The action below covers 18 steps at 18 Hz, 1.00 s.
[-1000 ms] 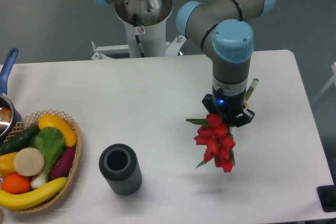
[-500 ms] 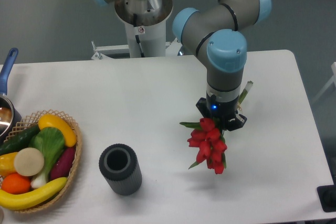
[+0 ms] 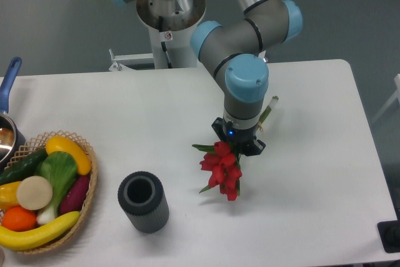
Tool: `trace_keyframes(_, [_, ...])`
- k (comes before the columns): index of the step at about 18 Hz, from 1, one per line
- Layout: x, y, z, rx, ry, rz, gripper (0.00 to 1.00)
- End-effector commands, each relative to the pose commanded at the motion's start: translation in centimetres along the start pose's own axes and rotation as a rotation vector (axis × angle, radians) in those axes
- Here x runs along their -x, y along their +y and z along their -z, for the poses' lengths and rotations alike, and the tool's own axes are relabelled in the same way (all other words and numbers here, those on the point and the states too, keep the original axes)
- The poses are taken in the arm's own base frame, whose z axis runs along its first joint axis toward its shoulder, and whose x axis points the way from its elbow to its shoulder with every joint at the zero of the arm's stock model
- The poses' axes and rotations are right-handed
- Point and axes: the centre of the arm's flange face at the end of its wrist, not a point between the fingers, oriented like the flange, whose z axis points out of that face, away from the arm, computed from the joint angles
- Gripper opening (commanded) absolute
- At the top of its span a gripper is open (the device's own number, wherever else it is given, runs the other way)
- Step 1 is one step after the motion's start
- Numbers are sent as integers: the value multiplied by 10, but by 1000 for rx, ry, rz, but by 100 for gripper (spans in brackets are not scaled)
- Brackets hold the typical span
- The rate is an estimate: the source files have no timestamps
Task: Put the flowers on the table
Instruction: 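Carry the red tulip bunch in the gripper and lower it toward the table, then open the gripper to release the tulips onto the table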
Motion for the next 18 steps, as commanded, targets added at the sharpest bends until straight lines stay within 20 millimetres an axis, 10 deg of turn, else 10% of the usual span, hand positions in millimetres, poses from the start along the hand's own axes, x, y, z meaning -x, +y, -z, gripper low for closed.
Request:
trace_keyframes(3, [0,-4,-5,-8,-12,-5,43])
trace_keyframes(5, [2,-5,-4,-16,-26,-2,100])
trace_keyframes(18, [28,25,42,-54,-126,65,100])
